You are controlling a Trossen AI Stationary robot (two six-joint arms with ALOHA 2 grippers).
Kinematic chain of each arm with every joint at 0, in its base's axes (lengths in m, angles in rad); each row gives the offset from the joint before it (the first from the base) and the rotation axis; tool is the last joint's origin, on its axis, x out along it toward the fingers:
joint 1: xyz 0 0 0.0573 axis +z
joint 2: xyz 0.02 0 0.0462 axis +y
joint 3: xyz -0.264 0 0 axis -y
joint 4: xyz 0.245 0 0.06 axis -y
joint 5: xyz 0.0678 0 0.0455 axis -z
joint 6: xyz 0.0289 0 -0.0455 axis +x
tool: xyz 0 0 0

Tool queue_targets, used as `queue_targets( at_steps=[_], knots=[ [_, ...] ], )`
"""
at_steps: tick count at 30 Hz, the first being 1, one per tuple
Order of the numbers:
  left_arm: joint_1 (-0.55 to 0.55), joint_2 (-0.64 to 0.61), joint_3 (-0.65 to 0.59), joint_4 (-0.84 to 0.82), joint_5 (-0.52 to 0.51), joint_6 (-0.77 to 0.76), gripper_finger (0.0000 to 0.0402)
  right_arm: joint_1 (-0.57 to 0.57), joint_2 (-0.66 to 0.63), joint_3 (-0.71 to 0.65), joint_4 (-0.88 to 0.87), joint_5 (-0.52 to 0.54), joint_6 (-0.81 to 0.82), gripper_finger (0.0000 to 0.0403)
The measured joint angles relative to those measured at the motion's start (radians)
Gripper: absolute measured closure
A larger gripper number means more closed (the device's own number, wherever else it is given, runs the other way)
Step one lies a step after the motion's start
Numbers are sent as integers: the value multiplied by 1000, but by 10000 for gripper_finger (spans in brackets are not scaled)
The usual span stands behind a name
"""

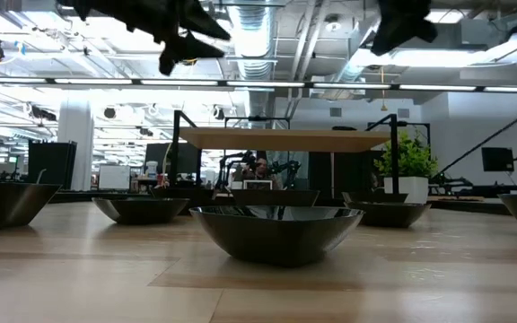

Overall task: Pick & Place Mini shaped plates
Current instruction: Stack the drop-shaped plate on top of the drop-shaped plates on the shelf

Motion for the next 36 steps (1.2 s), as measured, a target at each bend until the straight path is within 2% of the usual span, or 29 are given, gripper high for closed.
queue_targets(
  at_steps=[5,11,15,19,28,36],
  knots=[
    [-41,73,0,3,3,-113,232,97,-200,-206,169,-36,54,344],
    [-124,130,0,1,11,-101,232,228,-309,-389,325,-95,76,344],
    [-162,150,0,0,10,-159,232,321,-264,-436,450,-168,9,344],
    [-190,151,0,-5,6,-210,232,389,-182,-439,478,-156,-48,344],
    [-249,151,-2,-178,-19,-304,251,448,-49,-439,500,-165,-92,344],
    [-249,137,-2,-213,-19,-322,258,489,59,-440,594,-168,-144,344]
  ],
)
